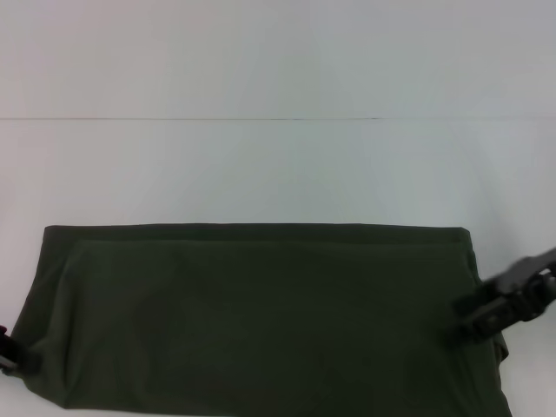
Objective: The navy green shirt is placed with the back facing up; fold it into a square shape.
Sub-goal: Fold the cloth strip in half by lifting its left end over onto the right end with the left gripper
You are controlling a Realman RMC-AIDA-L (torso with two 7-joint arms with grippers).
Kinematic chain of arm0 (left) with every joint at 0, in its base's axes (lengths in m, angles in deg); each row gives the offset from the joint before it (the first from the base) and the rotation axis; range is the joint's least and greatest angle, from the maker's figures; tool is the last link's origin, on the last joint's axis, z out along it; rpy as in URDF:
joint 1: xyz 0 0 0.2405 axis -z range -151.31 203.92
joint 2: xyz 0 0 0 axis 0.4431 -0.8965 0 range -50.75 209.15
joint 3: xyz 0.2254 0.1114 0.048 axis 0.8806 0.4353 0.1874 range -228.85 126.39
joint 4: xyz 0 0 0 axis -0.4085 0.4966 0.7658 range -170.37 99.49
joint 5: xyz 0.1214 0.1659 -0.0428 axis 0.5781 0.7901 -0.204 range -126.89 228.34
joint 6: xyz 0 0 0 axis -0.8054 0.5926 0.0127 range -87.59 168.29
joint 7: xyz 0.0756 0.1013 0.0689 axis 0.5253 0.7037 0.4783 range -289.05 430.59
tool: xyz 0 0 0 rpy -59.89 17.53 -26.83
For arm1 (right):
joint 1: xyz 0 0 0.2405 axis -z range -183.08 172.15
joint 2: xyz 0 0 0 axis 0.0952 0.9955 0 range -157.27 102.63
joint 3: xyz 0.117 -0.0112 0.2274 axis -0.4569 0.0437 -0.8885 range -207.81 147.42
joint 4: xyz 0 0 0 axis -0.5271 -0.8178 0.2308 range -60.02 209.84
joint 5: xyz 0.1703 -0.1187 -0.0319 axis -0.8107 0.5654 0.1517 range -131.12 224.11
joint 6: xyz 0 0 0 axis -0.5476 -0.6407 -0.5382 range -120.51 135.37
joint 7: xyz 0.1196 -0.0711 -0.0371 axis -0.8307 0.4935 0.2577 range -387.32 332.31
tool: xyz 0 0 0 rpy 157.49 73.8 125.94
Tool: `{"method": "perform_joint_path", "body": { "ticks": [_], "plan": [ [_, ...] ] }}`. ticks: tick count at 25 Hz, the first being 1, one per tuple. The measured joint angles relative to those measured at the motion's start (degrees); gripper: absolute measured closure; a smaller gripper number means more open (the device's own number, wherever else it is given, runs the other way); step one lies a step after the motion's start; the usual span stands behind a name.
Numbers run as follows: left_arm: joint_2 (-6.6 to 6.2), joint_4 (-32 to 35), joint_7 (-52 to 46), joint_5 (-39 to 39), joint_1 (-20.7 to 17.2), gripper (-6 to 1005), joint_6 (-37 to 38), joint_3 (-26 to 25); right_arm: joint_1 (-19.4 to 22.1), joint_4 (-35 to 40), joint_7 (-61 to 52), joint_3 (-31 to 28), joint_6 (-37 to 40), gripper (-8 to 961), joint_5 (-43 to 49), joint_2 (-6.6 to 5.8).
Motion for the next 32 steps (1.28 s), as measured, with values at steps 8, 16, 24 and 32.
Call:
{"method": "perform_joint_path", "body": {
  "ticks": [8, 16, 24, 32],
  "plan": [
    [0.02, -0.1, -0.4, 0.0, -0.2, 951, 0.0, -1.8, 1.7, 0.1, 22.9, -0.2, -1.4, 33, -6.0, 5.5],
    [0.09, -0.4, -0.6, -0.2, -0.4, 950, 0.0, -5.5, 4.6, -1.3, 37.7, 0.1, -11.1, 37, -7.6, 7.39],
    [0.39, -0.5, -1.4, -0.4, -0.4, 948, -0.9, -6.6, 9.5, -5.4, 53.4, 0.1, -15.5, 36, -15.8, 7.5],
    [0.45, -0.5, -2.1, 0.0, -0.6, 947, -2.2, -6.7, 10.2, -9.5, 54.6, 2.8, -22.8, 37, -15.1, 7.49]
  ]
}}
